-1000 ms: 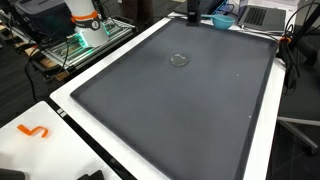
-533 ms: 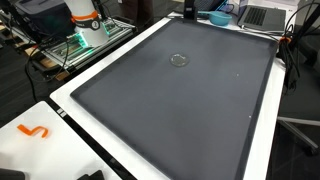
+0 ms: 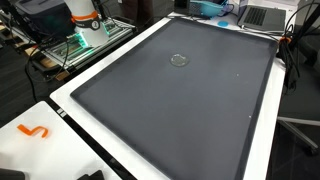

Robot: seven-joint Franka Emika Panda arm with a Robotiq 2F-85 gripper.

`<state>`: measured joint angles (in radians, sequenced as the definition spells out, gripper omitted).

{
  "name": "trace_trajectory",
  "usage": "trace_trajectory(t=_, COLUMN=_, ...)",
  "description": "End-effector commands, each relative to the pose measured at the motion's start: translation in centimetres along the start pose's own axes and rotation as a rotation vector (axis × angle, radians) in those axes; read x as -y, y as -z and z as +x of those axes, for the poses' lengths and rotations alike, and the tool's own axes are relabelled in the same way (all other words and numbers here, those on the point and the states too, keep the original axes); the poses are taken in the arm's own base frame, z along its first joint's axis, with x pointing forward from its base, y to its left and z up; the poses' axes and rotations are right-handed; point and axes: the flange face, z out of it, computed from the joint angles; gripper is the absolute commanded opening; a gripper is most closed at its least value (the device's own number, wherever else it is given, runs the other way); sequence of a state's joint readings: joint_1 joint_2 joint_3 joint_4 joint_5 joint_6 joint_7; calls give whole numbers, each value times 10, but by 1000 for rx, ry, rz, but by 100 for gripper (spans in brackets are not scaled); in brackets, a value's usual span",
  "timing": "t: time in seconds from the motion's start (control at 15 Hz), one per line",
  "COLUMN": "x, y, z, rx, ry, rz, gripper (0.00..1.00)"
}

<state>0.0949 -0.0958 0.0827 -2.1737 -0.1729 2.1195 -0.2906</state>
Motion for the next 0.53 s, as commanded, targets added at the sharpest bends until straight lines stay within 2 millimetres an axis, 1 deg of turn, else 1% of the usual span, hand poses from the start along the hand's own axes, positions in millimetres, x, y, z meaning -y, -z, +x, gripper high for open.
trace_trajectory(t=0.0, x=-2, y=18, z=-22, rx=-5, ry=60, rz=25, gripper=31)
trace_trajectory(t=0.27, x=-7, y=33, z=-38, rx=-22, ry=159, rz=19, gripper=31)
trace_trajectory(t=0.33, x=-8, y=27, z=-20, rx=-14, ry=118, rz=3, gripper=56)
trace_trajectory(t=0.47, x=-10, y=32, z=-26, rx=-22, ry=140, rz=1, gripper=56)
